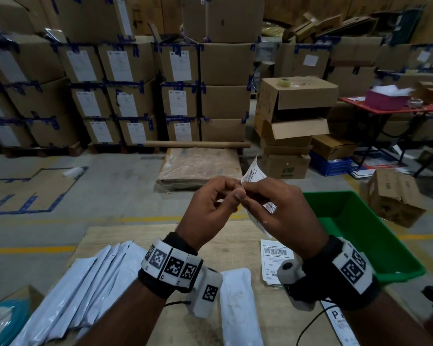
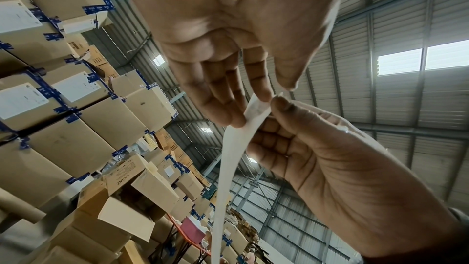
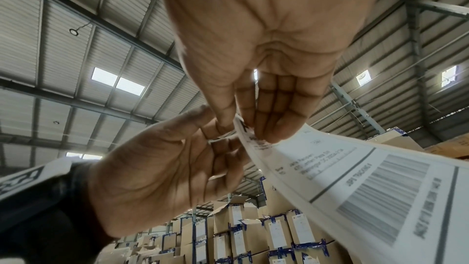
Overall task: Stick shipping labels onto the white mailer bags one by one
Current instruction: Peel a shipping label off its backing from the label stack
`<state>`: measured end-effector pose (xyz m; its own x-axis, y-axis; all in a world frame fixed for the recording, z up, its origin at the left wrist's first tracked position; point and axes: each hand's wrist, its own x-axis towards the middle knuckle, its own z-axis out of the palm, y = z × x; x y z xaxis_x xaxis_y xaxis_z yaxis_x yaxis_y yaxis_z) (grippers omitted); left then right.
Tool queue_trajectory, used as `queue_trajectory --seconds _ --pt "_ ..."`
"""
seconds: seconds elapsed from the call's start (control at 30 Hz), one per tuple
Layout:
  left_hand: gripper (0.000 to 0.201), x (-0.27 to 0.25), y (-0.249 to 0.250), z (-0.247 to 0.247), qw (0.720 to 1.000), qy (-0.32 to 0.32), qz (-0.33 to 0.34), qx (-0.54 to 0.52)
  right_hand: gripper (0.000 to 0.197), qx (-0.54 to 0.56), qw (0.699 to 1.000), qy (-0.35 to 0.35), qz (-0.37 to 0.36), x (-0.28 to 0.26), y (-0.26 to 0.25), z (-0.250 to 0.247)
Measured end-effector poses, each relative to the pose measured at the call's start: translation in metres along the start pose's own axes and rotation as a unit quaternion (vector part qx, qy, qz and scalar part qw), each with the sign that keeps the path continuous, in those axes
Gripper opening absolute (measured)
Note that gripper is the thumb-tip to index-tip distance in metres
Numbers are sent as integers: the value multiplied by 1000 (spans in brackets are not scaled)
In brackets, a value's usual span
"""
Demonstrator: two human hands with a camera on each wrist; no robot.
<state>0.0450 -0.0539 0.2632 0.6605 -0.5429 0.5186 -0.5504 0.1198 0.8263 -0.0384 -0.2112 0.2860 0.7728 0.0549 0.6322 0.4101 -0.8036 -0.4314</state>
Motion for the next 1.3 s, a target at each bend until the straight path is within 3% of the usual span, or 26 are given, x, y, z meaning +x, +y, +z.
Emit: queue_trajectory --seconds 0.37,0.77,1.3 --pt "10 -2 2 0 1000 -7 -10 -17 27 -21 1000 -3 -3 -2 0 0" --pt "10 0 1 1 1000 -9 -7 -26 24 -8 1000 -3 7 -1 -4 -4" --pt "15 -1 4 0 998 1 38 43 17 35 999 11 21 2 -7 -4"
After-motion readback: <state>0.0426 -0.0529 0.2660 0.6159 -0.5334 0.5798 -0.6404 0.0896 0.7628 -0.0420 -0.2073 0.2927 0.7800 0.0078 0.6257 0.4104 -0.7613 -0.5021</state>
